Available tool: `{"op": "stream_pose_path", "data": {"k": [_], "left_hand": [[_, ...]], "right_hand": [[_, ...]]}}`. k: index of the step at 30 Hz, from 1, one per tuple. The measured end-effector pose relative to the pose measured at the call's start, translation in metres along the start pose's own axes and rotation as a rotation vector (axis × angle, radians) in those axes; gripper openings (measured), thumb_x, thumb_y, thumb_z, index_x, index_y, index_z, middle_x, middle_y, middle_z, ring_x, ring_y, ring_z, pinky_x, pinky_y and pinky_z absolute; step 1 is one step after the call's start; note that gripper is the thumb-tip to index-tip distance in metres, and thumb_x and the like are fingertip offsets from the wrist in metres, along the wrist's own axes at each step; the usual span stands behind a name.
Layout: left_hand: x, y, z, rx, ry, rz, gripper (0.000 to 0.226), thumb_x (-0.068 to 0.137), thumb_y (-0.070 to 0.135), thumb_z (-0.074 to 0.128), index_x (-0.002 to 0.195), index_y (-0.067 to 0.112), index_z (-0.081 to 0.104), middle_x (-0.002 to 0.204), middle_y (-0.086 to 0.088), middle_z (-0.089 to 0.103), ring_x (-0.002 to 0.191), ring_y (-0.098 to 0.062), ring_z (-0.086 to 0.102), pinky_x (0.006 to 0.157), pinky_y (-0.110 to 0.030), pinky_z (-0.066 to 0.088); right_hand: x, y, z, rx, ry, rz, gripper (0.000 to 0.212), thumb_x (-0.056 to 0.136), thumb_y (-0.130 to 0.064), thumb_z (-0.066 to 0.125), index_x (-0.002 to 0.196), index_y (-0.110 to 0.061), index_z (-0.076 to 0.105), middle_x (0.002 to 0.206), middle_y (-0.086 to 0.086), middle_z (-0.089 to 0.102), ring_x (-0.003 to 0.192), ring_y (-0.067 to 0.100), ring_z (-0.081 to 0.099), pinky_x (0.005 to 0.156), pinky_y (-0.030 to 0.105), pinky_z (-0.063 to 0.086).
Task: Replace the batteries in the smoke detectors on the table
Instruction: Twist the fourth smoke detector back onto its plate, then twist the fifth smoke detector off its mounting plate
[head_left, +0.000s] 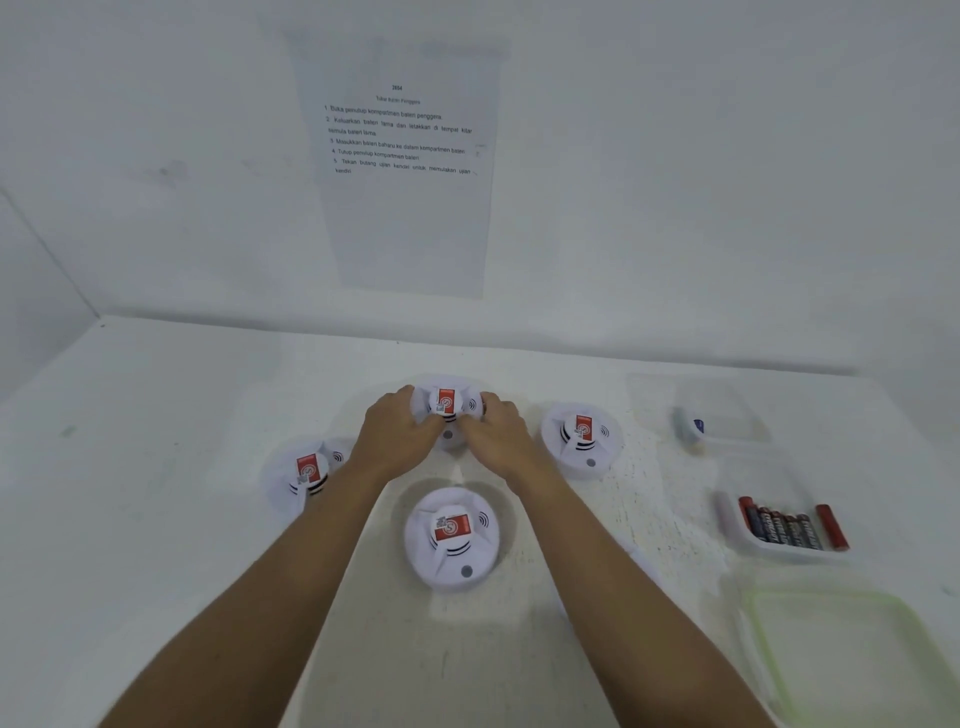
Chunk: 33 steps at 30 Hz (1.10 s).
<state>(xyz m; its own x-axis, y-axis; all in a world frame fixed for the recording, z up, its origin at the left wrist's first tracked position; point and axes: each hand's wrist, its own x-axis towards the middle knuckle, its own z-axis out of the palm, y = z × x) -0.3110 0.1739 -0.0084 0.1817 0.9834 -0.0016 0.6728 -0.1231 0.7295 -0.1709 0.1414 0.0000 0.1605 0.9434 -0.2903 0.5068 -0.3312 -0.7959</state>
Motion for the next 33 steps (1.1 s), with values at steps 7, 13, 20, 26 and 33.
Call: {"op": "stream_pose_path", "data": {"k": [7, 13, 20, 26, 33], "left_hand": [[0.003, -0.008, -0.002, 0.045, -0.005, -0.032, 0.02, 0.087, 0.026, 0.065, 0.078, 0.012, 0.054, 0.078, -0.002, 0.06, 0.081, -0.027, 0.054, 0.063, -0.029, 0.033], [-0.002, -0.008, -0.018, 0.01, -0.042, -0.086, 0.069, 0.089, 0.036, 0.068, 0.147, 0.012, 0.04, 0.142, -0.008, 0.052, 0.118, -0.023, 0.059, 0.095, -0.03, 0.043], [-0.038, -0.021, -0.056, -0.089, 0.153, 0.1, 0.047, 0.09, 0.023, 0.067, 0.135, 0.023, 0.056, 0.127, 0.008, 0.061, 0.105, -0.008, 0.059, 0.087, -0.026, 0.047], [-0.069, -0.084, -0.09, -0.08, 0.36, 0.029, 0.041, 0.089, 0.01, 0.057, 0.126, 0.025, 0.061, 0.126, 0.005, 0.061, 0.111, -0.016, 0.054, 0.093, -0.034, 0.045], [-0.102, -0.154, -0.112, 0.491, 0.176, -0.089, 0.064, 0.086, 0.046, 0.027, 0.143, 0.02, 0.045, 0.151, -0.004, 0.042, 0.141, -0.029, 0.032, 0.109, -0.051, 0.027]], "right_hand": [[0.007, 0.004, 0.002, -0.118, -0.011, -0.001, 0.046, 0.098, -0.028, 0.049, 0.141, -0.011, 0.044, 0.141, 0.016, 0.037, 0.134, 0.035, 0.032, 0.112, 0.042, 0.028], [0.005, 0.003, -0.003, -0.083, -0.021, -0.001, 0.052, 0.098, -0.032, 0.051, 0.145, -0.015, 0.04, 0.146, 0.013, 0.036, 0.139, 0.036, 0.034, 0.114, 0.05, 0.033], [-0.027, -0.019, 0.012, 0.008, 0.096, -0.194, 0.058, 0.099, -0.021, 0.052, 0.153, -0.018, 0.032, 0.152, 0.006, 0.036, 0.142, 0.026, 0.025, 0.114, 0.039, 0.025], [-0.043, -0.042, 0.061, -0.067, -0.116, -0.374, 0.051, 0.099, -0.019, 0.054, 0.148, -0.021, 0.041, 0.153, 0.002, 0.036, 0.143, 0.018, 0.031, 0.108, 0.025, 0.027], [-0.035, -0.056, 0.114, -0.473, -0.321, -0.344, 0.091, 0.089, -0.045, 0.066, 0.159, -0.022, 0.013, 0.165, -0.002, 0.016, 0.15, 0.026, 0.017, 0.119, 0.046, 0.017]]}}
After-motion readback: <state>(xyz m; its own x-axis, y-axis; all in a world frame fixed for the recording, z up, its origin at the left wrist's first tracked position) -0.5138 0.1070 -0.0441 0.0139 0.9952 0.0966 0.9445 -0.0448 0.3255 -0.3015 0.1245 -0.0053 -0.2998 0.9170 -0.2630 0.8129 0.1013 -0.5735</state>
